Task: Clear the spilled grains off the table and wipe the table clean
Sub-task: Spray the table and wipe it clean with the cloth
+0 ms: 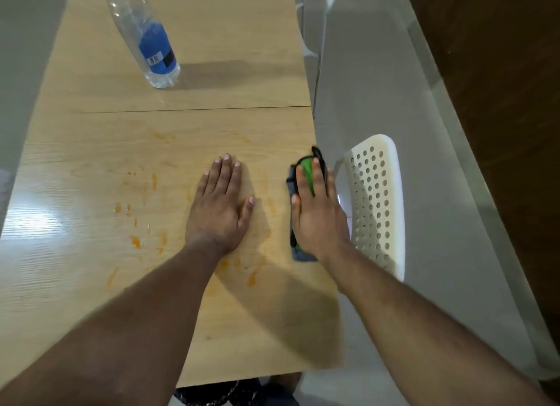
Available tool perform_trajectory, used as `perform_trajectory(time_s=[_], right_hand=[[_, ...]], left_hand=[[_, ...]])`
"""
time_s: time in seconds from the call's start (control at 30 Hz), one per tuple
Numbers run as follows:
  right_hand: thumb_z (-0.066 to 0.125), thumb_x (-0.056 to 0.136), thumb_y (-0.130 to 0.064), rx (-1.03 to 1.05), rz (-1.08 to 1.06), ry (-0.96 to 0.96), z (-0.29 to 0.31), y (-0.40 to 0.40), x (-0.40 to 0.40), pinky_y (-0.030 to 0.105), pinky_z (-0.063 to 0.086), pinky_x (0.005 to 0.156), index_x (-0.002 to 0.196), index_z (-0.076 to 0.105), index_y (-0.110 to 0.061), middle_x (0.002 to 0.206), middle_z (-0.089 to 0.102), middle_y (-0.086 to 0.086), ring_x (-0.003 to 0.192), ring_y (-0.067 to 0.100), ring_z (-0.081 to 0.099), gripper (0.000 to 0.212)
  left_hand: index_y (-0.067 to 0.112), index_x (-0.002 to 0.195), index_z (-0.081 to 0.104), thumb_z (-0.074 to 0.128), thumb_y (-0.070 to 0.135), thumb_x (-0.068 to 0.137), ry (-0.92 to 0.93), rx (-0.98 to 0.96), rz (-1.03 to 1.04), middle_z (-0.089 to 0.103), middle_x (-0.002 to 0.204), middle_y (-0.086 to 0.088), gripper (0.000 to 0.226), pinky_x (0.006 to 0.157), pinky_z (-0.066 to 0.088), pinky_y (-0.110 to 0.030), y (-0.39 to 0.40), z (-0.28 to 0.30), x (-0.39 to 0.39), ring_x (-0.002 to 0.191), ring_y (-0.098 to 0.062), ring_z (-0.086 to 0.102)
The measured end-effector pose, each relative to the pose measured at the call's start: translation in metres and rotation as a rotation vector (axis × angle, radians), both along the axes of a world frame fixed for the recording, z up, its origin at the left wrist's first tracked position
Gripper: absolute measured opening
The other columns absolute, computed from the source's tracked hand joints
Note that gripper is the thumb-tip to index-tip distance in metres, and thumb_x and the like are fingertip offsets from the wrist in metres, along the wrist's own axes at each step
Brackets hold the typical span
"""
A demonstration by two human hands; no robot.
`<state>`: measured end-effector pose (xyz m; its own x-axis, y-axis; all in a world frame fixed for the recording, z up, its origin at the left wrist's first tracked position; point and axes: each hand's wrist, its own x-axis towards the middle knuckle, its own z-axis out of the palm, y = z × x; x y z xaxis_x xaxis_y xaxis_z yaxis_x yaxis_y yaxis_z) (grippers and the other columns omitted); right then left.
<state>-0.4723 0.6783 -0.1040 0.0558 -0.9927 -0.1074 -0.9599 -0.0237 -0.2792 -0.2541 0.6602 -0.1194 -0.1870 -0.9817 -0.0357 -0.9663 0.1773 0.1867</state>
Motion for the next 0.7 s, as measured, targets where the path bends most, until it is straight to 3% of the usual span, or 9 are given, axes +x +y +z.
perform_trajectory(time_s=[0.1, 0.23, 0.4, 0.53, 0.7], right_hand=[[0.02, 0.111, -0.041, -0.019, -0.027, 0.015, -0.001, -0.068, 0.005, 0.054, 0.029, 0.127, 0.168, 0.015, -0.017, 0.177, 0.006, 0.011, 0.162, 0.039, 0.001, 0.062], [0.021, 0.11, -0.039, -0.022, -0.023, 0.089, 0.004, -0.13, 0.015, 0.055, 0.02, 0.129, 0.168, 0.017, -0.013, 0.176, 0.009, 0.014, 0.162, 0.039, 0.001, 0.064], [0.023, 0.109, -0.04, -0.086, 0.104, 0.179, 0.007, -0.069, 0.017, 0.054, 0.013, 0.13, 0.169, 0.013, -0.013, 0.177, 0.009, 0.011, 0.163, 0.032, 0.002, 0.066], [0.019, 0.11, -0.04, -0.041, 0.14, 0.158, 0.006, -0.017, 0.01, 0.049, 0.007, 0.132, 0.169, 0.003, -0.014, 0.177, -0.002, 0.007, 0.163, 0.025, -0.007, 0.067], [0.019, 0.111, -0.039, -0.044, 0.107, 0.107, 0.002, -0.075, 0.008, 0.048, 0.008, 0.132, 0.169, 0.008, -0.012, 0.177, 0.004, 0.009, 0.164, 0.026, -0.001, 0.065]], left_hand=[[0.015, 0.169, 0.001, 0.017, 0.057, 0.109, -0.001, 0.0, -0.004, -0.005, 0.177, -0.005, 0.075, 0.133, 0.005, -0.043, 0.0, -0.002, 0.001, 0.162, -0.018, -0.011], [0.016, 0.169, 0.003, 0.017, 0.056, 0.109, 0.016, 0.004, -0.004, -0.006, 0.177, -0.005, 0.073, 0.133, 0.003, -0.042, -0.001, -0.002, 0.002, 0.162, -0.017, -0.012], [0.017, 0.169, 0.002, 0.015, 0.057, 0.109, 0.016, 0.015, 0.002, -0.007, 0.177, -0.004, 0.073, 0.133, 0.005, -0.042, 0.0, 0.001, 0.002, 0.162, -0.017, -0.014], [0.017, 0.169, 0.002, 0.014, 0.056, 0.109, 0.025, 0.009, 0.003, -0.007, 0.177, -0.004, 0.072, 0.132, 0.007, -0.043, 0.0, 0.002, 0.001, 0.162, -0.016, -0.013], [0.016, 0.169, 0.004, 0.016, 0.055, 0.109, 0.033, 0.006, 0.003, -0.004, 0.177, -0.005, 0.072, 0.132, 0.007, -0.043, 0.0, 0.0, 0.0, 0.162, -0.017, -0.011]])
